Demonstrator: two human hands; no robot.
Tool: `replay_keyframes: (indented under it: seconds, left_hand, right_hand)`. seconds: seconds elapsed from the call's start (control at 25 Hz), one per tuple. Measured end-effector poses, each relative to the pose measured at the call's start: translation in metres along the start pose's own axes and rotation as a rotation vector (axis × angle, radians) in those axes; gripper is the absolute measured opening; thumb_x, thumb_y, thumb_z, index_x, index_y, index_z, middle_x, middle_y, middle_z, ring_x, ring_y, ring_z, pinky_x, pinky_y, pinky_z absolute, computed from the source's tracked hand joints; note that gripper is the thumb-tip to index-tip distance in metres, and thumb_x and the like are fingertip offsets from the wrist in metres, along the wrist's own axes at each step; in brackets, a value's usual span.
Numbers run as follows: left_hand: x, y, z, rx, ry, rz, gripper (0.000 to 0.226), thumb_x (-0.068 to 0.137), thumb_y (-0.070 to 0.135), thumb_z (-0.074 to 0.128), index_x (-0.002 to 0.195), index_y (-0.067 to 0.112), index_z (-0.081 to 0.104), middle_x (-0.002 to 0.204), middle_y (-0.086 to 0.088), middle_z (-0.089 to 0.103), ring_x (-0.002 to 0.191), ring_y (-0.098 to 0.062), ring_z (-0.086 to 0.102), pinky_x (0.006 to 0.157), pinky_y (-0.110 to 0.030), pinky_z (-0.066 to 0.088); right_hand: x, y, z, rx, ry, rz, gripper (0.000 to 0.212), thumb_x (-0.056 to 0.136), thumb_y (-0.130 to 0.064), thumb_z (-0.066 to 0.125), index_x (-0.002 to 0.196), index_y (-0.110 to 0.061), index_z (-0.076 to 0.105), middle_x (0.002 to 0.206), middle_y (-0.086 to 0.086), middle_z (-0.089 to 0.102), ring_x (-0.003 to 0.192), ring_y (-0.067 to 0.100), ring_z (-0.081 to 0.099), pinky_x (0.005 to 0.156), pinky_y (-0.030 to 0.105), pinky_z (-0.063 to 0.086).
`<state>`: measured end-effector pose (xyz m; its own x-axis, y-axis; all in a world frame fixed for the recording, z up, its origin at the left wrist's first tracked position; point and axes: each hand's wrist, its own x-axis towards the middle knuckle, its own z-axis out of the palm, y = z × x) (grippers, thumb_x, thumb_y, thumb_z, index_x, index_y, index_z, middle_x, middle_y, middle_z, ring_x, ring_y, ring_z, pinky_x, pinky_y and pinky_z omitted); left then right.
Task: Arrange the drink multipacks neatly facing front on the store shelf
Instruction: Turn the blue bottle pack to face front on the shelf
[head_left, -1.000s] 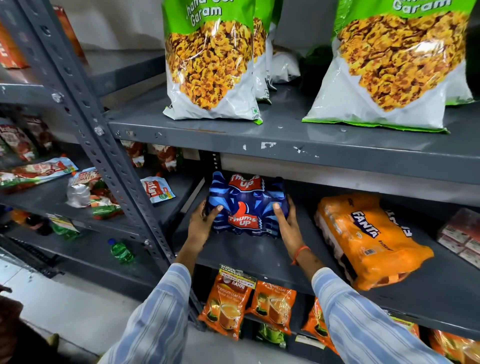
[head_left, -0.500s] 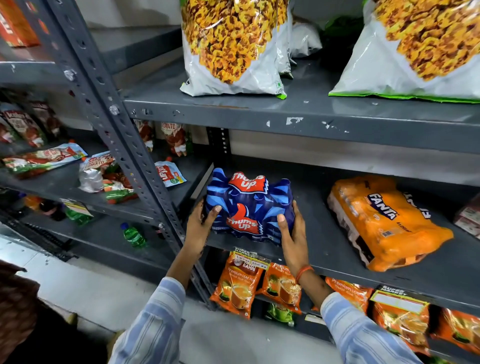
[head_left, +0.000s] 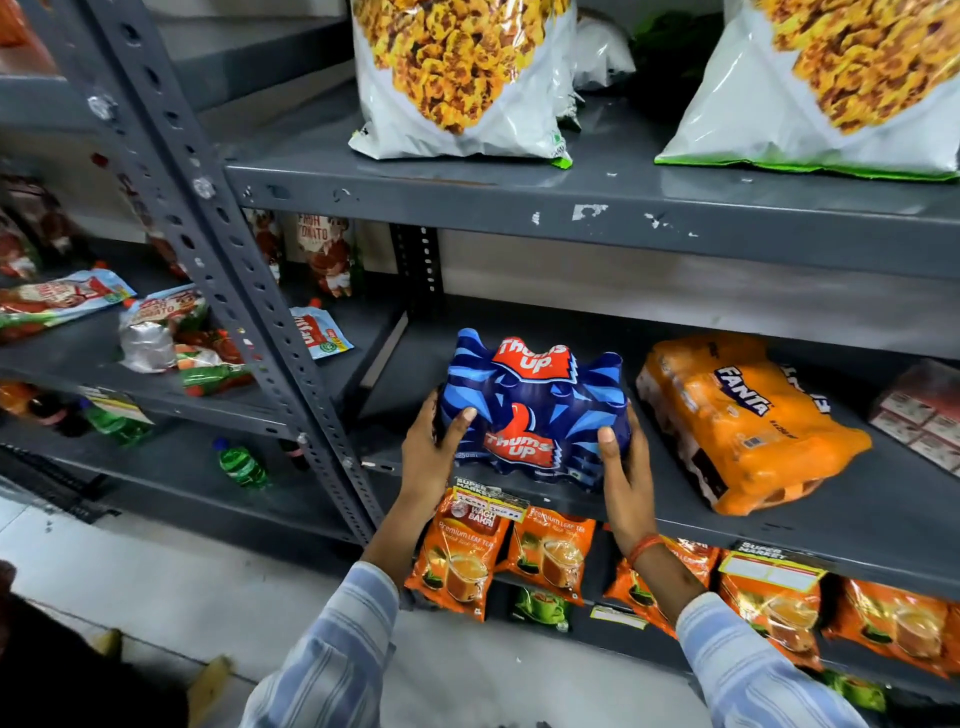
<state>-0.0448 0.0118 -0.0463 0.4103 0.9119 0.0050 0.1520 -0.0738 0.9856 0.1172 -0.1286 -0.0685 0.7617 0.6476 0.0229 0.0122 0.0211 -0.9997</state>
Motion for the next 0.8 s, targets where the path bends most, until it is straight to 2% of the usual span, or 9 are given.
replay_keyframes:
  seconds: [0.16, 0.2, 0.28, 0.32, 0.4, 0.56, 0.6, 0.72, 0.8]
  left_hand:
    - [-0.003, 0.003, 0.003, 0.016, 0.003, -0.006, 0.058, 0.090, 0.031, 0.058, 0.141, 0.015, 0.035, 0.140, -0.013, 0.051, 0.126, -0.026, 0.052, 0.104, -0.048, 0.046]
    - [-0.007, 0.005, 0.007, 0.040, 0.001, -0.007, 0.066, 0.090, 0.035, 0.055, 0.146, 0.017, 0.024, 0.148, -0.013, 0.041, 0.133, -0.026, 0.044, 0.108, -0.045, 0.041]
    - [-0.020, 0.013, 0.025, 0.237, 0.057, 0.045, 0.083, 0.089, 0.050, 0.044, 0.149, 0.017, -0.002, 0.161, -0.011, 0.007, 0.146, -0.025, 0.015, 0.118, -0.044, 0.024]
    - [-0.027, 0.019, 0.036, 0.380, 0.117, 0.110, 0.088, 0.086, 0.057, 0.037, 0.148, 0.014, -0.010, 0.160, -0.010, -0.008, 0.148, -0.024, 0.001, 0.121, -0.045, 0.013]
    - [-0.037, 0.036, 0.062, 0.586, 0.237, 0.238, 0.090, 0.087, 0.061, 0.031, 0.145, 0.012, -0.016, 0.154, -0.008, -0.022, 0.146, -0.022, -0.013, 0.121, -0.043, 0.000]
    - [-0.048, 0.078, 0.131, 0.680, 0.279, 0.476, 0.083, 0.090, 0.061, 0.026, 0.146, 0.011, -0.010, 0.154, -0.006, -0.015, 0.144, -0.015, -0.016, 0.119, -0.026, -0.011]
    - [-0.051, 0.085, 0.151, 0.667, 0.271, 0.542, 0.081, 0.091, 0.059, 0.028, 0.147, 0.010, -0.006, 0.155, -0.006, -0.010, 0.145, -0.012, -0.014, 0.119, -0.022, -0.010]
    - [-0.055, 0.093, 0.215, 0.574, 0.180, 0.637, 0.074, 0.094, 0.047, 0.040, 0.148, 0.008, 0.009, 0.158, -0.011, 0.013, 0.146, -0.015, 0.005, 0.120, -0.023, 0.002]
    - [-0.042, 0.092, 0.248, 0.511, 0.082, 0.499, 0.067, 0.093, 0.037, 0.048, 0.144, 0.002, 0.023, 0.153, -0.020, 0.029, 0.144, -0.026, 0.022, 0.119, -0.031, 0.016]
  right_hand:
    - [0.000, -0.003, -0.001, -0.025, -0.024, 0.003, 0.066, 0.079, -0.059, 0.047, 0.140, -0.043, 0.028, 0.150, 0.000, 0.036, 0.136, 0.018, 0.039, 0.103, 0.036, 0.047]
    - [-0.001, -0.003, -0.001, -0.043, -0.034, 0.018, 0.067, 0.079, -0.061, 0.046, 0.141, -0.043, 0.027, 0.152, -0.001, 0.035, 0.138, 0.018, 0.037, 0.107, 0.040, 0.043]
    - [-0.002, -0.006, -0.007, -0.142, -0.019, 0.014, 0.071, 0.082, -0.066, 0.041, 0.144, -0.036, 0.025, 0.155, -0.001, 0.029, 0.142, 0.018, 0.029, 0.113, 0.047, 0.034]
    - [-0.001, -0.011, -0.011, -0.204, 0.002, -0.022, 0.069, 0.085, -0.063, 0.039, 0.146, -0.033, 0.024, 0.156, -0.001, 0.027, 0.144, 0.017, 0.024, 0.116, 0.047, 0.028]
    - [0.006, -0.023, -0.026, -0.290, 0.047, -0.110, 0.061, 0.092, -0.048, 0.040, 0.147, -0.024, 0.025, 0.156, 0.001, 0.026, 0.145, 0.017, 0.022, 0.119, 0.045, 0.022]
    - [0.025, -0.048, -0.090, -0.485, 0.116, -0.296, 0.053, 0.090, -0.028, 0.054, 0.136, -0.005, 0.041, 0.143, 0.018, 0.039, 0.134, 0.031, 0.035, 0.110, 0.021, 0.021]
    - [0.026, -0.051, -0.107, -0.531, 0.132, -0.339, 0.051, 0.088, -0.027, 0.054, 0.133, -0.004, 0.045, 0.141, 0.020, 0.042, 0.131, 0.032, 0.038, 0.108, 0.019, 0.021]
    - [0.030, -0.046, -0.160, -0.622, 0.229, -0.357, 0.055, 0.083, -0.027, 0.055, 0.131, -0.002, 0.048, 0.140, 0.023, 0.042, 0.130, 0.036, 0.036, 0.112, 0.032, 0.023]
    - [0.037, -0.038, -0.188, -0.519, 0.305, -0.116, 0.070, 0.080, -0.031, 0.065, 0.137, 0.000, 0.040, 0.146, 0.024, 0.036, 0.135, 0.036, 0.031, 0.115, 0.043, 0.026]
